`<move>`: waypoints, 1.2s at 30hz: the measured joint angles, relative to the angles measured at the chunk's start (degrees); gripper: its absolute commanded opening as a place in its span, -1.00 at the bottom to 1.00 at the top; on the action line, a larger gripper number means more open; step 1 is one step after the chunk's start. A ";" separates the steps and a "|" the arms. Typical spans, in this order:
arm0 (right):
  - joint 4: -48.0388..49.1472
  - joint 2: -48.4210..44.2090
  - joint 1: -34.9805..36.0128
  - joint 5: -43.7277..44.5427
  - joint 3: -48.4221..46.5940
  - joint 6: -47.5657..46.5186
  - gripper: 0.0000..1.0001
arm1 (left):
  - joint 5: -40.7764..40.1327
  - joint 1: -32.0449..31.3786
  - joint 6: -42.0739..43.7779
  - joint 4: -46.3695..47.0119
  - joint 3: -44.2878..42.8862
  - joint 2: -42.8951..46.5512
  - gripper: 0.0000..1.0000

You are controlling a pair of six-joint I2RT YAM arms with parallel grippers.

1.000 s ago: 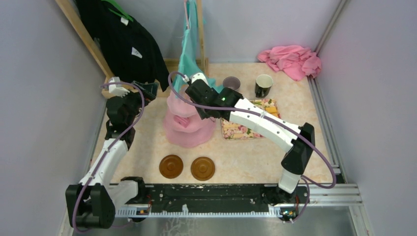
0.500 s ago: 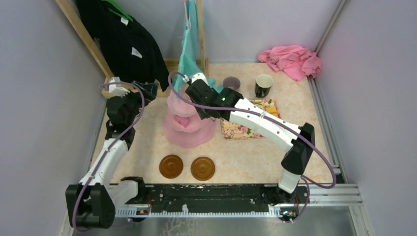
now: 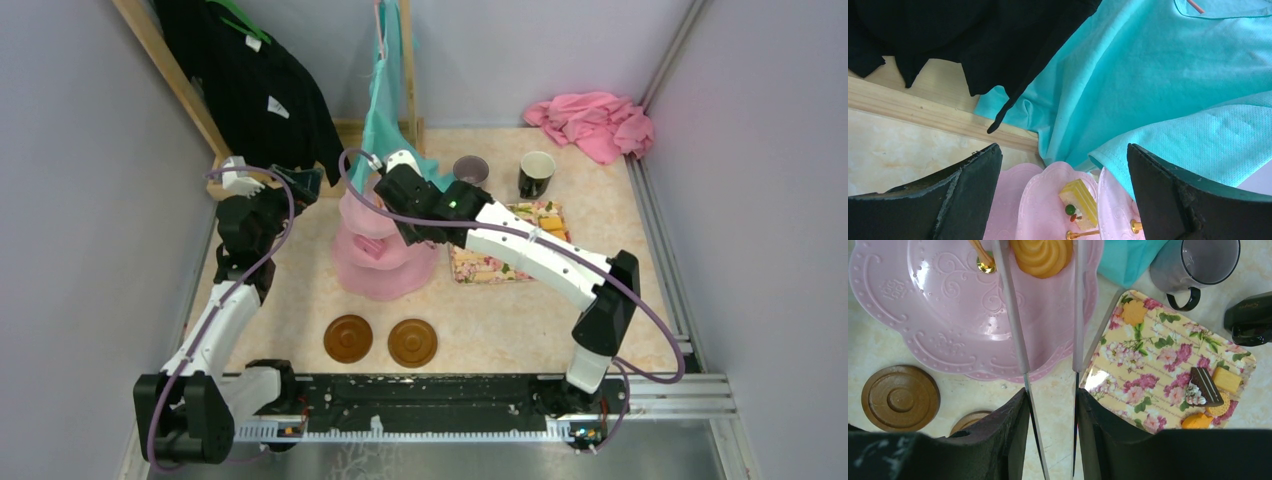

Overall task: Serve the afternoon tea
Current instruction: Place the desert on the desert table.

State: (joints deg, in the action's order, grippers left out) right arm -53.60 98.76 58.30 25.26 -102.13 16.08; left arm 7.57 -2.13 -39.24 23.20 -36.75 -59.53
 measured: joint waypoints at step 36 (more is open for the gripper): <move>1.36 -5.97 0.17 0.48 2.93 0.11 -0.24 | 0.00 0.00 0.04 -0.02 0.00 -0.33 0.99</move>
State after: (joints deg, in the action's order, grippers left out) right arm -52.25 92.79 58.48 25.74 -99.20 16.19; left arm 7.57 -2.13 -39.20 23.18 -36.75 -59.86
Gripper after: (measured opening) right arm 0.382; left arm 0.994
